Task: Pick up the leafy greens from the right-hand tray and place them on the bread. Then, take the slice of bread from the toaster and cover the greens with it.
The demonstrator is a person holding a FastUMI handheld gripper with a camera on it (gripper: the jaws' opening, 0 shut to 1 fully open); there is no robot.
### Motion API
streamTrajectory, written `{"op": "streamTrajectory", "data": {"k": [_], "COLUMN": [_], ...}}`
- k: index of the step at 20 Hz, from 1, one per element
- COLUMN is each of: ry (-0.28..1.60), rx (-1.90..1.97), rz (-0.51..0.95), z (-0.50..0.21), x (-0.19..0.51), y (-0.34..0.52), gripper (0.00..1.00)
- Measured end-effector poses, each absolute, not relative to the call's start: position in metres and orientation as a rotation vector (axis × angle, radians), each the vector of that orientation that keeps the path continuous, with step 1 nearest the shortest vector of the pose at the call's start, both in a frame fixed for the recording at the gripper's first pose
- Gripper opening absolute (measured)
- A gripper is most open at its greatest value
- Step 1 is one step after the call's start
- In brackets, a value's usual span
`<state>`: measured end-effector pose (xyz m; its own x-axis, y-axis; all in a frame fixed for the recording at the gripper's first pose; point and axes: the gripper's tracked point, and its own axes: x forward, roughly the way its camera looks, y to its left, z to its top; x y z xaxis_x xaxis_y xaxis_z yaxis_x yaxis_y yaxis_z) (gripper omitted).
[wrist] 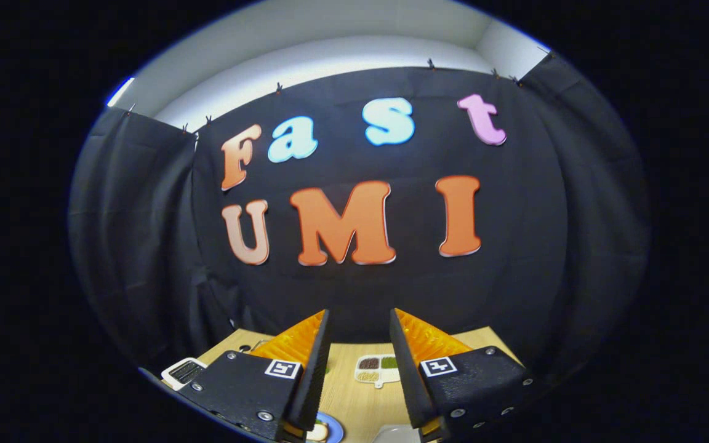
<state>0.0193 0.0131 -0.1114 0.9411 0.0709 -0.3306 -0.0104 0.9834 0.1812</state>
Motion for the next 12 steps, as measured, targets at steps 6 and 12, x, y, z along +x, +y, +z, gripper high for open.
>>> {"op": "streamTrajectory", "data": {"k": [6,12], "ry": [0.146,0.104], "rx": [0.085,0.05], "rz": [-0.024,-0.036], "z": [-0.037,-0.026], "x": [0.013,0.007], "y": [-0.027,-0.039], "gripper": [0.8,0.97]}}
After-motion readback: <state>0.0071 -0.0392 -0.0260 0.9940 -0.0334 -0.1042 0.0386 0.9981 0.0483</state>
